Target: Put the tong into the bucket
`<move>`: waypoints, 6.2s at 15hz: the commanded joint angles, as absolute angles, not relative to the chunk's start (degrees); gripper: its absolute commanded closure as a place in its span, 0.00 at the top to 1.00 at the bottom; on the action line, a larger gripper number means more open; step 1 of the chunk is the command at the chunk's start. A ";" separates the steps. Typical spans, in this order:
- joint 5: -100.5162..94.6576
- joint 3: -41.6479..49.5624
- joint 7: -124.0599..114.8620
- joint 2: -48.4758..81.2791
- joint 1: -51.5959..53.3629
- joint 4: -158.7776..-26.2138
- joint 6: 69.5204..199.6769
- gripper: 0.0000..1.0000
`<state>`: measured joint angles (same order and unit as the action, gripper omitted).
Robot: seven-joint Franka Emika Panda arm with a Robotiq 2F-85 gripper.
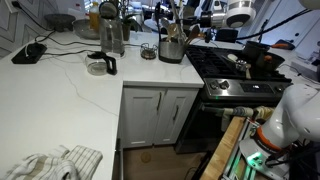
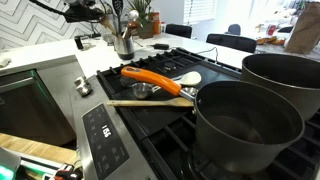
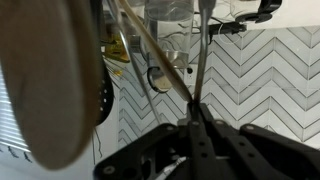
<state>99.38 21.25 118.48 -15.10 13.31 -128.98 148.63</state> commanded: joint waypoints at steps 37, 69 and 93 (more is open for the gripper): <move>65.70 3.45 82.00 -22.41 -6.82 -136.51 144.91 0.01; 119.42 8.23 124.02 -3.84 -8.36 -125.08 139.23 0.01; 97.09 8.96 111.93 -5.18 -8.59 -127.37 136.64 0.78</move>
